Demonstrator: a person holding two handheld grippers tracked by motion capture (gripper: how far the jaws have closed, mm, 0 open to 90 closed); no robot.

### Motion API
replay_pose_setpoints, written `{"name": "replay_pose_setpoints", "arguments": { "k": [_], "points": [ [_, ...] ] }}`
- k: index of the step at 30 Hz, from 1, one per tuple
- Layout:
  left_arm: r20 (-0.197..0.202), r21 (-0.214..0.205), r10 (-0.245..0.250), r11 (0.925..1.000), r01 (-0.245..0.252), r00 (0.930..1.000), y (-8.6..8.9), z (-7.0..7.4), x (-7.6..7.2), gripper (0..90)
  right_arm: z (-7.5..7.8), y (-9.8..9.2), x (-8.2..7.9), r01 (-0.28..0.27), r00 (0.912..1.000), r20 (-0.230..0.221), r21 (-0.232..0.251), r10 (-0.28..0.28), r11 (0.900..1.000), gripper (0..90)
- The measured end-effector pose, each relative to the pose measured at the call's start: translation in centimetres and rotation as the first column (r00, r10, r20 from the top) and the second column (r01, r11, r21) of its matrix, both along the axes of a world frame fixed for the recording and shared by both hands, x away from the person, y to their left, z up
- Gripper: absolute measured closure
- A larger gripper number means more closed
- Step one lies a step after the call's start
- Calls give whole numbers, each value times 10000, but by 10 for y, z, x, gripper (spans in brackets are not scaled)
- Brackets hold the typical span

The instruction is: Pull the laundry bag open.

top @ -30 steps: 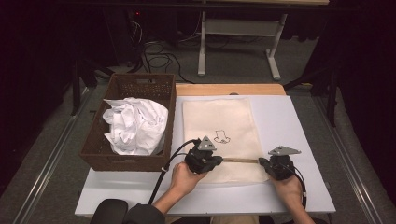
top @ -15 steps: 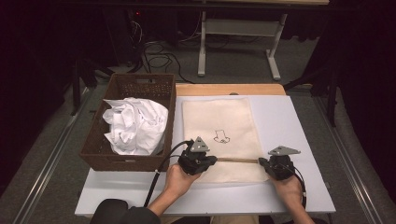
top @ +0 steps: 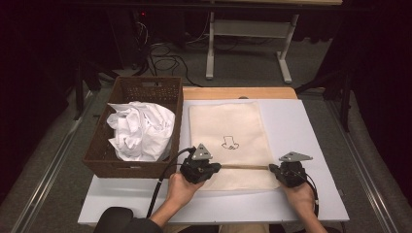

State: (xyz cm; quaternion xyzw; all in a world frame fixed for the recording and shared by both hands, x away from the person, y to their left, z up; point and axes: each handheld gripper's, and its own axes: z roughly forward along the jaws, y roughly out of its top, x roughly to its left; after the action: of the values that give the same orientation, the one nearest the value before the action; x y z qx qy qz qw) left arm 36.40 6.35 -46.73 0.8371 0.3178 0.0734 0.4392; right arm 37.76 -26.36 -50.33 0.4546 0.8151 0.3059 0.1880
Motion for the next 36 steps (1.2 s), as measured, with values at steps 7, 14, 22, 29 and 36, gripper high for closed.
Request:
{"name": "replay_pose_setpoints", "arguments": {
  "k": [7,14,22,29,36],
  "points": [
    [142,-17,291,9996,-291,9995,13,3,-2,869,0,0,0,1,10000,-4,5,-1,10000,900],
    [142,76,451,9989,-452,9989,22,2,-4,869,0,0,0,4,10000,-1,-3,-4,10000,900],
    [202,259,592,9979,-598,9980,27,3,-6,869,0,0,0,12,10000,-1,-3,-12,10000,900],
    [320,496,538,9972,-554,9980,27,3,-9,869,0,0,0,26,10000,0,7,-26,10000,900],
    [322,542,559,9969,-576,9979,29,2,-10,869,0,0,0,18,10000,9,18,-18,10000,900]
  ]
}}
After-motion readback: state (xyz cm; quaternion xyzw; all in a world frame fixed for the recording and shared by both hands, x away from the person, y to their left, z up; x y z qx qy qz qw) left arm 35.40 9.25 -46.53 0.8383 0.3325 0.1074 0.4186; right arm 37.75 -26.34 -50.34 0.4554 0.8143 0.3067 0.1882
